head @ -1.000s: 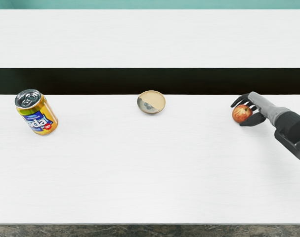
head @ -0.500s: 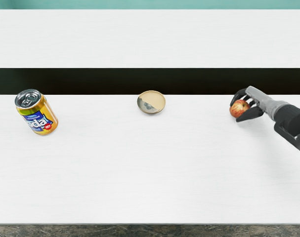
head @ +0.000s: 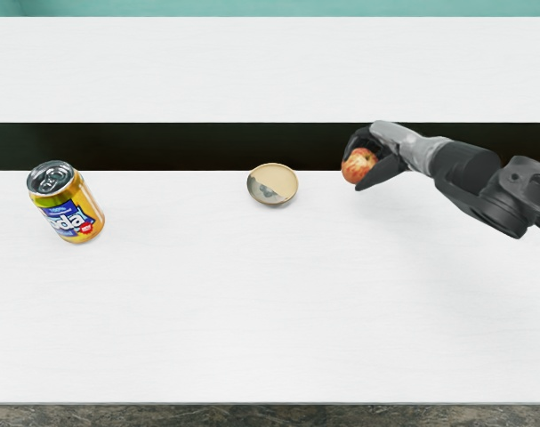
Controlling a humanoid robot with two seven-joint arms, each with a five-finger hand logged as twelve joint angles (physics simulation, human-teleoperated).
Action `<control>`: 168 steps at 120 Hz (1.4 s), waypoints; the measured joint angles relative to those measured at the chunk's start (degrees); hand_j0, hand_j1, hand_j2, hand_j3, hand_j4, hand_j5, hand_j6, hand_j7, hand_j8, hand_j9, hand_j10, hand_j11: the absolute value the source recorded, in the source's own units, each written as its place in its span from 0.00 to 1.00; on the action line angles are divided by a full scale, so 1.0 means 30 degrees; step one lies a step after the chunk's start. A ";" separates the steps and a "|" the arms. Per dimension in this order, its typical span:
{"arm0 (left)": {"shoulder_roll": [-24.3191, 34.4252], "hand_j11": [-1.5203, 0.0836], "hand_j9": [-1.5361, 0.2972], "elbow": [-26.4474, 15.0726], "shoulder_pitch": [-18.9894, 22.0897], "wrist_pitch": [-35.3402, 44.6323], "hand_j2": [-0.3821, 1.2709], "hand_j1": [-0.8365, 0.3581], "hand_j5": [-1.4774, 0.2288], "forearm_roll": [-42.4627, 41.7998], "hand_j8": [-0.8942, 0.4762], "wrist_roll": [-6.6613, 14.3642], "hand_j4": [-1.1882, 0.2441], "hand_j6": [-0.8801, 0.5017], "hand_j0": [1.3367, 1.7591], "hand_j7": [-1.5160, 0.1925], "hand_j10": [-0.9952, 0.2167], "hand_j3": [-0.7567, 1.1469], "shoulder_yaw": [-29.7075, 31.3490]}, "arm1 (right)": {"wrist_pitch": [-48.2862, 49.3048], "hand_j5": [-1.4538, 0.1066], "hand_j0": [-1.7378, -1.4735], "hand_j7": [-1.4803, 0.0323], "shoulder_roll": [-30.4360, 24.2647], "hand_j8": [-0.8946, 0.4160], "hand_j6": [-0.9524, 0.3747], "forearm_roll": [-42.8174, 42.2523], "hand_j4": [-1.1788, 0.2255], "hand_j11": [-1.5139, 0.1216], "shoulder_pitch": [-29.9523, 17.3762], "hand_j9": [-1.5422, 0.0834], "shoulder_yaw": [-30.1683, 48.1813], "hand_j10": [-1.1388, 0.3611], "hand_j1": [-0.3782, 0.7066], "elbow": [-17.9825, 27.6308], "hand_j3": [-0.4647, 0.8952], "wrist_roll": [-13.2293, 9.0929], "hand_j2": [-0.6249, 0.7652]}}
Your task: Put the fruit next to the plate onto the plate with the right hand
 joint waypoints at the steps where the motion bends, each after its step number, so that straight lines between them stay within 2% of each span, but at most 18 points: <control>1: 0.0000 0.75 0.66 0.0000 0.0000 0.0000 0.26 0.75 0.68 0.0000 0.47 0.0000 0.66 0.46 0.76 0.70 0.62 0.40 0.0000 | 0.0005 0.18 0.33 0.27 0.0082 0.52 0.51 0.0006 0.40 0.24 0.0045 0.25 -0.0003 0.43 0.64 -0.0018 0.34 -0.0037 0.61; 21: 0.0000 0.75 0.66 0.0000 0.0000 0.0000 0.26 0.75 0.68 0.0000 0.47 0.0000 0.66 0.46 0.76 0.70 0.62 0.40 0.0001 | 0.0051 0.18 0.32 0.27 0.1821 0.52 0.51 0.0066 0.40 0.24 0.0815 0.25 -0.0036 0.43 0.64 -0.0422 0.34 -0.0394 0.60; 51: 0.0000 0.75 0.66 0.0000 0.0000 0.0000 0.26 0.75 0.68 0.0000 0.47 0.0000 0.66 0.46 0.76 0.70 0.62 0.40 0.0001 | 0.0044 0.18 0.32 0.27 0.4703 0.52 0.52 0.0102 0.40 0.24 0.1370 0.25 -0.0046 0.44 0.64 -0.1877 0.34 -0.0727 0.60; 90: 0.0000 0.75 0.66 0.0000 0.0000 0.0000 0.26 0.75 0.68 0.0002 0.47 0.0000 0.66 0.46 0.76 0.70 0.62 0.40 0.0001 | -0.0030 0.19 0.33 0.27 0.7682 0.51 0.51 -0.0204 0.39 0.24 0.1709 0.25 -0.0448 0.43 0.63 -0.4784 0.34 -0.0590 0.59; 106: 0.0000 0.75 0.66 0.0000 0.0000 0.0000 0.26 0.75 0.68 0.0003 0.47 0.0000 0.66 0.46 0.76 0.70 0.62 0.40 0.0002 | -0.0066 0.19 0.33 0.27 0.8123 0.50 0.50 -0.0254 0.38 0.24 0.1821 0.26 -0.0702 0.42 0.63 -0.5484 0.34 -0.0520 0.58; 145: 0.0000 0.75 0.66 0.0000 0.0000 0.0000 0.26 0.75 0.68 -0.0001 0.47 0.0000 0.66 0.46 0.76 0.70 0.62 0.40 0.0001 | -0.0088 0.23 0.33 0.30 0.8173 0.48 0.48 -0.0282 0.36 0.27 0.1766 0.28 -0.0908 0.41 0.62 -0.6057 0.34 -0.0460 0.58; 168: 0.0000 0.75 0.66 0.0000 0.0000 0.0000 0.26 0.75 0.68 -0.0002 0.47 0.0001 0.66 0.46 0.76 0.70 0.62 0.40 0.0003 | -0.0215 0.34 0.31 0.39 0.8147 0.40 0.42 -0.0232 0.39 0.36 0.1706 0.38 -0.0865 0.38 0.60 -0.6303 0.34 -0.0453 0.57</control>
